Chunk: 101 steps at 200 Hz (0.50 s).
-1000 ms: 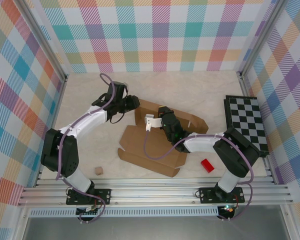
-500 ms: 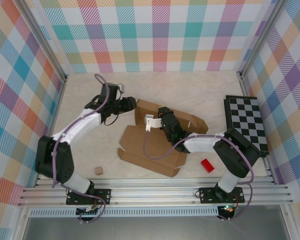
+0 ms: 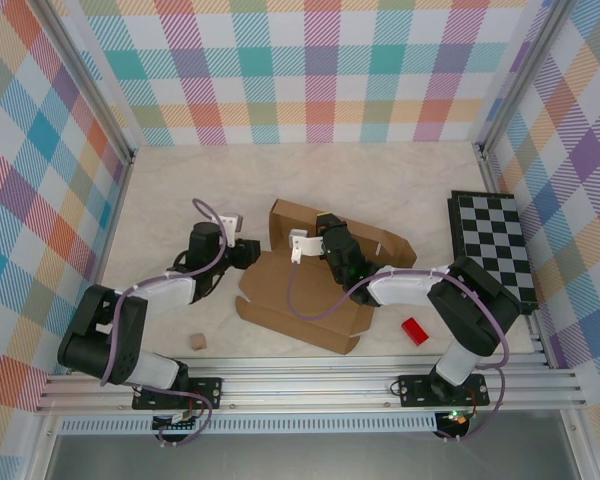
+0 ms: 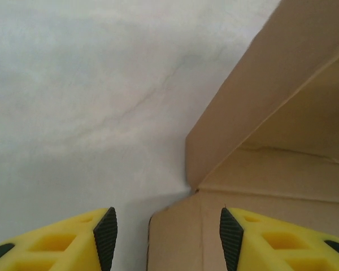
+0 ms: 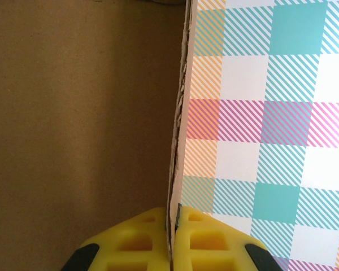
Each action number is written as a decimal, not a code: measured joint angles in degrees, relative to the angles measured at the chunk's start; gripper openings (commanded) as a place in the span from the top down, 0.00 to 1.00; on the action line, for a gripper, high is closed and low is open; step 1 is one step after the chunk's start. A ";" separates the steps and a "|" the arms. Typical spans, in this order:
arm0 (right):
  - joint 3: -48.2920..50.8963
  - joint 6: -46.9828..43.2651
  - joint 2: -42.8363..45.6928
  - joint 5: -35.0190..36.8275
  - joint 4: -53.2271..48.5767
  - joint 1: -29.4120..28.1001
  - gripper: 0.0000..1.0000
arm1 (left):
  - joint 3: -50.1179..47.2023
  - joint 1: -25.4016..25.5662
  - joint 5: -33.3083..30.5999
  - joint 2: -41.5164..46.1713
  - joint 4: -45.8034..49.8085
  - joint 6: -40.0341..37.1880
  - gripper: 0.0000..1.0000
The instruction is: Fold the paper box
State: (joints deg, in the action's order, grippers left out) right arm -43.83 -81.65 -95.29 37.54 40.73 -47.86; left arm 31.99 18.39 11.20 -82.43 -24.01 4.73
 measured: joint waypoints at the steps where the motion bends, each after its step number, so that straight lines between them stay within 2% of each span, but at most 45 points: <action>1: 0.00 0.00 0.00 0.00 0.00 0.00 1.00 | 0.09 0.26 -0.17 -0.11 -0.31 -0.17 0.46; 25: 0.00 -0.04 -0.02 0.00 0.04 0.00 1.00 | 2.38 4.94 -2.23 -2.01 -4.37 -3.56 0.48; 53: 0.00 -0.31 -0.22 0.24 0.31 -0.07 1.00 | 4.59 7.89 -5.07 -5.03 -6.64 -5.73 0.52; 101: 0.00 -2.08 -2.10 2.10 3.48 -0.70 1.00 | 7.02 8.96 -10.80 -10.62 -6.62 -7.32 0.72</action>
State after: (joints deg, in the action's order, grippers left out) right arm -43.83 -83.72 -97.38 39.64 44.21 -48.56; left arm 39.00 27.35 0.40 -93.06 -30.63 -2.59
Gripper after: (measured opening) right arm 0.052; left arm 0.322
